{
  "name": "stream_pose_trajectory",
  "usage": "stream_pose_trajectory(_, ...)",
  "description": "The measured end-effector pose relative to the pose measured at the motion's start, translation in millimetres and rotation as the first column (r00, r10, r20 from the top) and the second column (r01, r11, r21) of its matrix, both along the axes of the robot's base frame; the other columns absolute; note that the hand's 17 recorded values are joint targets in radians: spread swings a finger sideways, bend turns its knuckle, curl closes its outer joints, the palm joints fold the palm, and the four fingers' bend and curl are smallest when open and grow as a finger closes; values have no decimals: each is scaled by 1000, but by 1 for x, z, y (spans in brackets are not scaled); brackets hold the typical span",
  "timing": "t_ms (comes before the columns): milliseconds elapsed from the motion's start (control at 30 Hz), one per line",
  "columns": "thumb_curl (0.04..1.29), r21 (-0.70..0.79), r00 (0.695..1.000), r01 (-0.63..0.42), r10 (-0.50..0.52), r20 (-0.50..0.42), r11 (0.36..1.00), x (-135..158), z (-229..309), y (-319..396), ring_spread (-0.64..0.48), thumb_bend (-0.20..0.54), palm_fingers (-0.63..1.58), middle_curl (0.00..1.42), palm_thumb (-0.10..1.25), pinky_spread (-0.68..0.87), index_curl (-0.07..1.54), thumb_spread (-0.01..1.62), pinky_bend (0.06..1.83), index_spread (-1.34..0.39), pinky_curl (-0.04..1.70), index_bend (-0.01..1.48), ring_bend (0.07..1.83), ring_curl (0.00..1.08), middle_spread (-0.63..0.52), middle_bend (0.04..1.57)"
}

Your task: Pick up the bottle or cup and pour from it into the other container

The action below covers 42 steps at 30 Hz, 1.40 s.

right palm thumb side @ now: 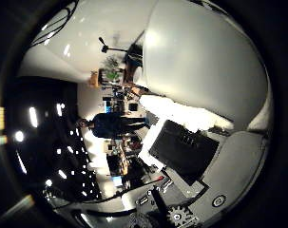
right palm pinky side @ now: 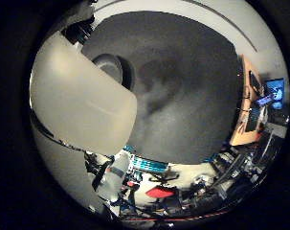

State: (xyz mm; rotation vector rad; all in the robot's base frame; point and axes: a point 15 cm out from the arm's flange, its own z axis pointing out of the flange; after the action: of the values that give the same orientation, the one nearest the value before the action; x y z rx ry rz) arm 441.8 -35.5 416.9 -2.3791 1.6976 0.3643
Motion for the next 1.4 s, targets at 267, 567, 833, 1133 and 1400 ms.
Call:
stream_pose_trajectory(267, 605, -250, 997, -76, 72, -28, 965, -8, 4, 24, -236, -30, 1132, 684, 791, -427, 1002, 772, 1151, -505, 539, 310, 1223, 540, -228, 1016)
stream_pose_trajectory(567, 599, -481, 988, -148, 150, -35, 864, -10, 13, 52, -243, -31, 1138, 698, 802, -440, 1005, 768, 1134, -535, 531, 278, 1206, 541, -245, 992)
stream_pose_trajectory(833, 596, -675, 973, -181, 229, -18, 715, -3, 29, 68, -253, -32, 1141, 711, 806, -448, 1013, 767, 1131, -547, 531, 268, 1201, 544, -255, 980)
stream_pose_trajectory(1133, 595, -799, 945, -223, 326, -35, 558, 4, 37, 101, -255, -33, 1139, 723, 804, -450, 1013, 757, 1130, -561, 532, 252, 1199, 547, -258, 973)
stream_pose_trajectory(1400, 595, -867, 922, -256, 377, -87, 427, 18, 24, 124, -257, -32, 1139, 731, 807, -450, 1017, 764, 1131, -575, 534, 243, 1194, 548, -261, 964)
